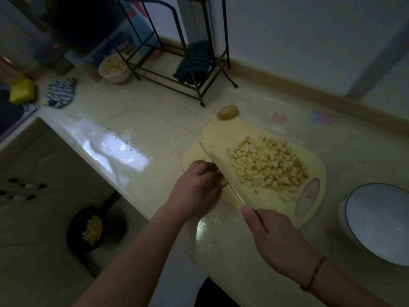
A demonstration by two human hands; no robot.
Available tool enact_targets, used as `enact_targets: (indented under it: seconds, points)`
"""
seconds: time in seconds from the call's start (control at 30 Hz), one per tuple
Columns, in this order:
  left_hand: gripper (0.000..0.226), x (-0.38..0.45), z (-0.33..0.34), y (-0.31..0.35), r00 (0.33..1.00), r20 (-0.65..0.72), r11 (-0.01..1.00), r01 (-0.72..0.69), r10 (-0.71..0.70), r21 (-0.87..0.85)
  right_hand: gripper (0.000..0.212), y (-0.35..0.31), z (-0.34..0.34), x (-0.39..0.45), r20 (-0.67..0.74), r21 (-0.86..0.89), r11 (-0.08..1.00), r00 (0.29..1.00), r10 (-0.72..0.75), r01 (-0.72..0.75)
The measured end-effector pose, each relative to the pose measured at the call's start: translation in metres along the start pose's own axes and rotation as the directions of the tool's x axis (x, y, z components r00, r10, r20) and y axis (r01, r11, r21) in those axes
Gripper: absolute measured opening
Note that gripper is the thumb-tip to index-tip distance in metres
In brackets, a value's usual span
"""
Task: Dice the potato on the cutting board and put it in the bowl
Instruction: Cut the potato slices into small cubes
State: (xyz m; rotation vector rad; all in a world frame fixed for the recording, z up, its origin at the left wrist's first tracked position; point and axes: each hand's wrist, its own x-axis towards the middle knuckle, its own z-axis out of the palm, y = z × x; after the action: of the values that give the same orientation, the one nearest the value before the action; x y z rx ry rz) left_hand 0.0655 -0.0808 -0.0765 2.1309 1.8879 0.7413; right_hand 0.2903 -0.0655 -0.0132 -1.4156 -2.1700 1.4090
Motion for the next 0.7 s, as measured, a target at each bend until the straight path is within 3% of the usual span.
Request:
enact_targets:
  seconds: [0.53,0.7]
  points:
    - [0.025,0.0,0.002,-0.005,0.996,-0.073,0.998,-0.054,0.052,-0.018,0.056,-0.003,0.003,0.023,0.06,-0.056,0.998,0.998,0.034,-0.03]
    - [0.024,-0.002,0.005,-0.008,0.996,-0.077,0.999,-0.045,0.044,-0.017,0.06,0.007,-0.008,0.027,0.113,0.16,0.966,0.976,0.184,-0.201]
